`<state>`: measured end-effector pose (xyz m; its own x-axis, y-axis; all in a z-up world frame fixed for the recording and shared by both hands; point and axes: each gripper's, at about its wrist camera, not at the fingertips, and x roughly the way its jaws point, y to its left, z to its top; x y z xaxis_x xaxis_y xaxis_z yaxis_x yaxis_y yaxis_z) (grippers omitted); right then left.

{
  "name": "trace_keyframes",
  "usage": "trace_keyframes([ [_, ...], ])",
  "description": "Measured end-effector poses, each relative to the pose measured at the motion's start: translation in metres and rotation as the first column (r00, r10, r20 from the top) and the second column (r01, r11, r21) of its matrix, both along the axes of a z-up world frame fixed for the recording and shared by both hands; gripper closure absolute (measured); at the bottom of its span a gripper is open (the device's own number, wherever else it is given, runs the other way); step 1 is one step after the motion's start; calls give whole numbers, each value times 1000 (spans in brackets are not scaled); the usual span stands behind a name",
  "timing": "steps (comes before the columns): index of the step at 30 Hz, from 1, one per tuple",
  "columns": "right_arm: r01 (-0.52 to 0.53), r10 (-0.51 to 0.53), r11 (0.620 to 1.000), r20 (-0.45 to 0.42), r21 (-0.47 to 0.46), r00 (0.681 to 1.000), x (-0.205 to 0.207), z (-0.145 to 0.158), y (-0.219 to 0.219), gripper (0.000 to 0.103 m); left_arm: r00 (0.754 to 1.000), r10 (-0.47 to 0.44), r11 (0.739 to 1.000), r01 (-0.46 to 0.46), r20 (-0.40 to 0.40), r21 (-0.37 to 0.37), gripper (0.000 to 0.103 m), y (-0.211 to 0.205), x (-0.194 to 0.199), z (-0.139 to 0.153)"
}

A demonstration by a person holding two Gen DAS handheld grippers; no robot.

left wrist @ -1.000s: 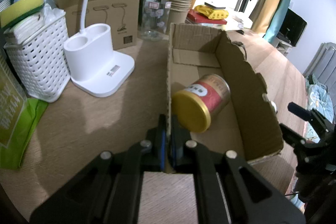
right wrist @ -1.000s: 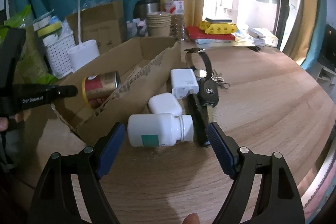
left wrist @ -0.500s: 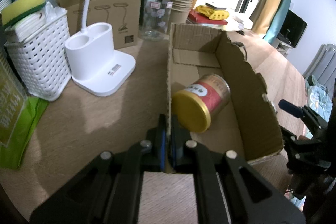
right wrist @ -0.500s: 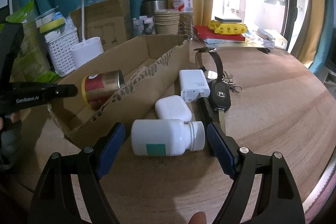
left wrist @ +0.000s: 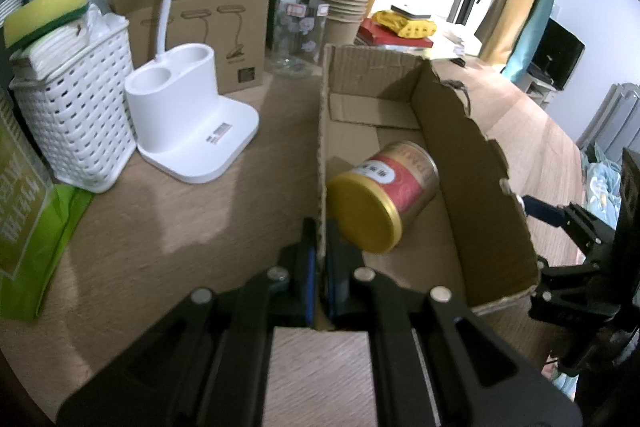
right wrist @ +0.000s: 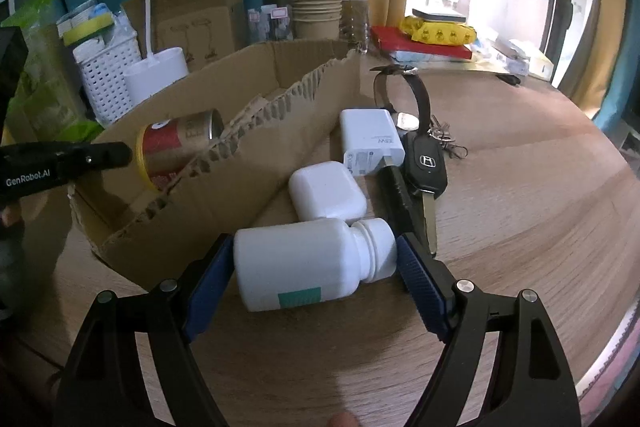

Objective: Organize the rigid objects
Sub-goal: 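Move the right gripper to the white pill bottle and grasp it, then carry the white pill bottle with the right gripper and drop it into the box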

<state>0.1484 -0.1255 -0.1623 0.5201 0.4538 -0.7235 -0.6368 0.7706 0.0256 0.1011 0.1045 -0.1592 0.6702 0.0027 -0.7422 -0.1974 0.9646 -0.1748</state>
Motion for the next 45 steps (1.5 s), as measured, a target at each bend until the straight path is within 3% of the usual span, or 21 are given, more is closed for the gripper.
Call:
trace_keyframes([
  [13, 1, -2, 999, 7, 39, 1000, -5, 9, -7, 20, 1000, -1, 1000, 1, 0, 1, 99, 0, -1, 1],
  [27, 6, -13, 998, 99, 68, 995, -6, 54, -11, 20, 1000, -2, 1000, 2, 2, 0, 99, -2, -1, 2],
  [45, -126, 104, 986, 191, 105, 976, 13, 96, 43, 20, 1000, -5, 1000, 5, 7, -3, 99, -6, -1, 2],
])
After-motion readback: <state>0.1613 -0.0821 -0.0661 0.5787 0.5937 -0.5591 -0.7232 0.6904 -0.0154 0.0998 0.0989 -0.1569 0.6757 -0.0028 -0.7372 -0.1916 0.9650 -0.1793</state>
